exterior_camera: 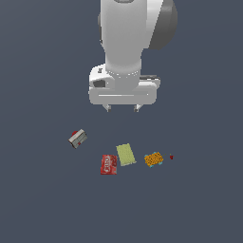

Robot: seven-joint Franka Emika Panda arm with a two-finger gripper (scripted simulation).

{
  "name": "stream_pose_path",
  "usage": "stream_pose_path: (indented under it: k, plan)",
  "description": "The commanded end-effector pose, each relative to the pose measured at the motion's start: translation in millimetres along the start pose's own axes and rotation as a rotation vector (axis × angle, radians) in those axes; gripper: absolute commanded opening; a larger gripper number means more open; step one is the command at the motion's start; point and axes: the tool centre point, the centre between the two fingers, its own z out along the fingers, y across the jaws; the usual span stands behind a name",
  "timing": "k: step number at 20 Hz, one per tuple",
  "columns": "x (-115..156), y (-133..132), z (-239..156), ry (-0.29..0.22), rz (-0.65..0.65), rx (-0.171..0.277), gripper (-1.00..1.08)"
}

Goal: Pick up a designated object from a clutter of objects.

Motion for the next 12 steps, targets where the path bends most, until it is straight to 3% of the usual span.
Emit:
stream_pose_path:
  k: [1,12]
  plan:
    - [5,0,11,0.001,-0.013,-0.001,1.00]
    - [37,-5,103,0.016,-0.130,-0.008,1.00]
